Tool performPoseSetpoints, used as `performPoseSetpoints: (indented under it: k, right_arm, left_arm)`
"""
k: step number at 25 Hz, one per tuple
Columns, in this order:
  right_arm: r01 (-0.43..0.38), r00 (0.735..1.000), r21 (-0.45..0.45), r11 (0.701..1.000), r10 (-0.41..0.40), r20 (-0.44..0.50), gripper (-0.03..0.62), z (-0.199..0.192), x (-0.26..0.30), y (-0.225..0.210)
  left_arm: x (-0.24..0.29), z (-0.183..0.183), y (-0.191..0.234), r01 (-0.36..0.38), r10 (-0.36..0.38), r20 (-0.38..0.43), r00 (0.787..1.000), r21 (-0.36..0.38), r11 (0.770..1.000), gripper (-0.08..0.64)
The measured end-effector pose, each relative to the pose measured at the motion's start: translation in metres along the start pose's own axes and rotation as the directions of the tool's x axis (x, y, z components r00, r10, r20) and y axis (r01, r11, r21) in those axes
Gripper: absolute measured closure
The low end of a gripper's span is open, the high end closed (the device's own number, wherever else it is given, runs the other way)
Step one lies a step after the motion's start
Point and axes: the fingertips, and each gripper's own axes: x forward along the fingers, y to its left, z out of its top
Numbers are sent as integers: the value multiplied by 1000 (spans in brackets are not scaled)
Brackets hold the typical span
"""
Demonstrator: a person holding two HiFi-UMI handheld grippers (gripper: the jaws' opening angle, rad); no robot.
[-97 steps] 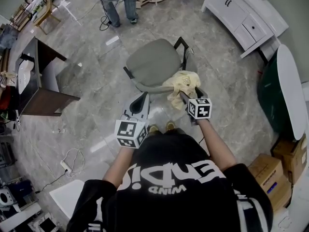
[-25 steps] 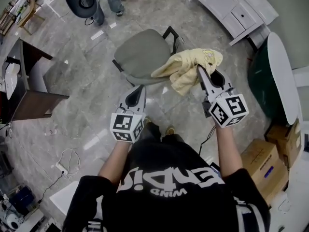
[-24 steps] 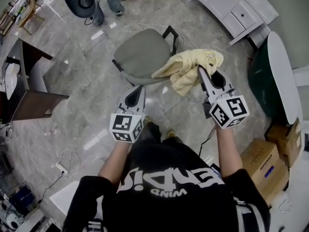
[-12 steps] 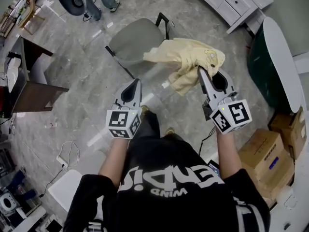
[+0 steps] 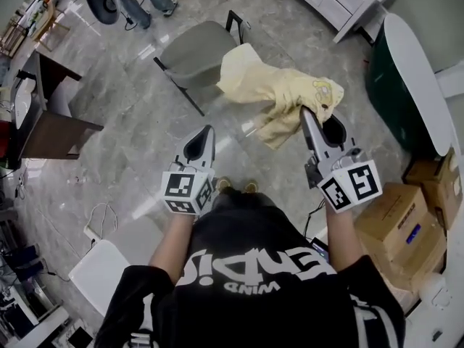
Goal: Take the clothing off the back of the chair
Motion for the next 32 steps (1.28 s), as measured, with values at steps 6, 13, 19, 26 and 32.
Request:
performPoseSetpoints:
  k: [6,13,19,26,32]
  right_arm:
    - [27,999,-15,1000,-27,28,491,11,-23,14]
    - [79,997,-3,997,-79,18,491,-8,-42,24]
    - [104,994,14,994,-104,34,489,-45,-49,23]
    - [152,988,58,987,-149,-42,489,-120,-38,20]
    - [149,986,71,986,-142,-86,489,-140,-29,22]
  left_arm:
    - [-10,1,-11,37,-37,20,999,10,999,545]
    - [-21,7,-18,70,-71,43,997,20,997,545]
    - [-19,8,-27,88,-89,53,995,33,996,545]
    - [-24,7,-26,67,-69,64,996,29,997,545]
    - [-28,4,-19,45,-47,59,997,25,999,545]
